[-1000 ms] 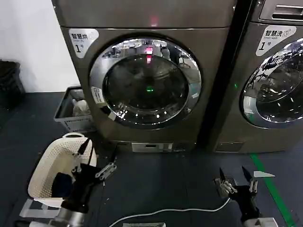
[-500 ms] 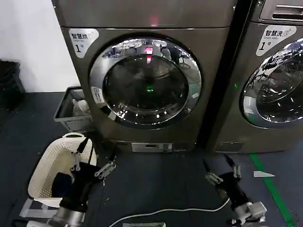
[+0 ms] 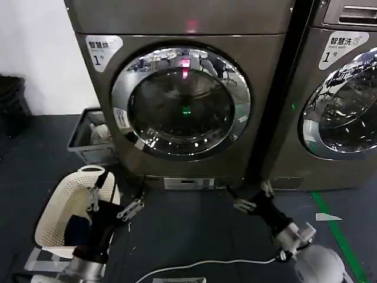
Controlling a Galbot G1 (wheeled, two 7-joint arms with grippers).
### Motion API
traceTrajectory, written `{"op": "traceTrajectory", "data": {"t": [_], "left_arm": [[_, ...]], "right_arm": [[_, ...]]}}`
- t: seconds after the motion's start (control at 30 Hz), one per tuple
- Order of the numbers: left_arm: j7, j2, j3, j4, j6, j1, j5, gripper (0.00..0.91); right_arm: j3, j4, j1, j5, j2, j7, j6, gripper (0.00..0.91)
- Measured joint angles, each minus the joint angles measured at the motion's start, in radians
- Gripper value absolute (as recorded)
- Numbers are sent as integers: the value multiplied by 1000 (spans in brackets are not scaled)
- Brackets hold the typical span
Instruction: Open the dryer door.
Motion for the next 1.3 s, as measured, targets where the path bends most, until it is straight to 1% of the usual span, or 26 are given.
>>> {"op": "traceTrajectory", "data": {"t": [0.3,0.6,0.9,1.3], "left_arm": [[0,-4,-13,0,-2,12,1,907],[0,-9,-22,-1,-2,15,3,907],[0,-9,-29,4,-2,13,3,907],[0,-8,-39,8,-1,10,-1,907]], "right_arm": [[-186,-101,256,5,36,48,-28,907],[-309,-210,427,5,88,53,-36,907],[-400,-319,561,5,146,53,-34,907],[-495,-421,676,6,215,47,-29,907]]}}
